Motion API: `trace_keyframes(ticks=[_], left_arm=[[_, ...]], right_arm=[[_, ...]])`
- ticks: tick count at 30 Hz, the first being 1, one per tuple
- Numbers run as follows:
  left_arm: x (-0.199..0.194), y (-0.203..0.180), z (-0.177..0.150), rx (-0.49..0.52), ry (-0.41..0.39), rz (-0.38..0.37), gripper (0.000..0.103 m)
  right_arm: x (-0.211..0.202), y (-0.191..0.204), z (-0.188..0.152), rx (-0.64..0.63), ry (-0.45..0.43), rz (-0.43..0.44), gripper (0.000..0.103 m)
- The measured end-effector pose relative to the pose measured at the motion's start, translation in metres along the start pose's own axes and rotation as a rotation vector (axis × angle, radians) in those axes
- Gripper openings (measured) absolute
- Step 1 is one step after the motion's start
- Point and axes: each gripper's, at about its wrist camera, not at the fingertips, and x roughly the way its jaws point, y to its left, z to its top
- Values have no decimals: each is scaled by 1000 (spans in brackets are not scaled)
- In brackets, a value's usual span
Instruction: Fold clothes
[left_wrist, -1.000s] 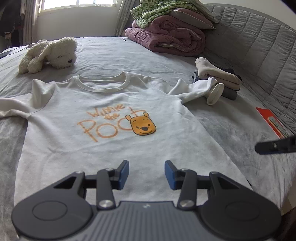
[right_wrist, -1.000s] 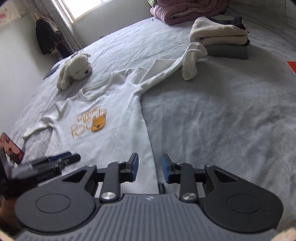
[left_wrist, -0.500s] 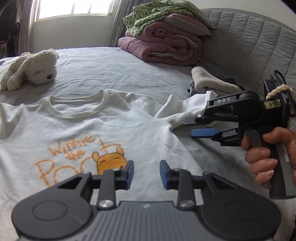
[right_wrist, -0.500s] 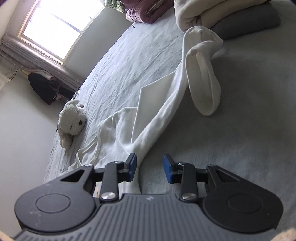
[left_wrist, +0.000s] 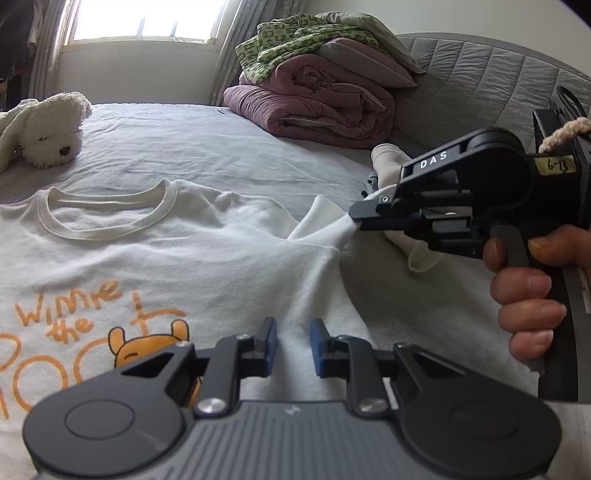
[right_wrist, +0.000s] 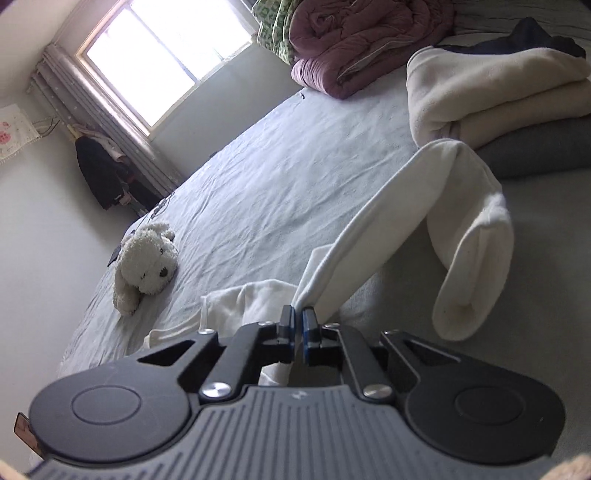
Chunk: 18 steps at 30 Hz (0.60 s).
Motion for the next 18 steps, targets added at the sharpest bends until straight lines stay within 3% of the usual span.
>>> trace_keyframes(ticks=[6, 8, 12, 18], left_arm=[[-3, 5, -2, -33, -18, -10, 21], [-5, 5, -4, -53, -29, -19, 21], [-13, -3, -14, -86, -32, -86, 21], [-29, -41, -36, -18, 9, -185, 27]], right_arm=[[-13, -18, -8, 35, 82, 18, 28], [-22, -17, -14, 10, 106, 38, 28], [-38, -12, -20, -95, 102, -32, 28], [-60, -48, -9, -9, 47, -111, 31]])
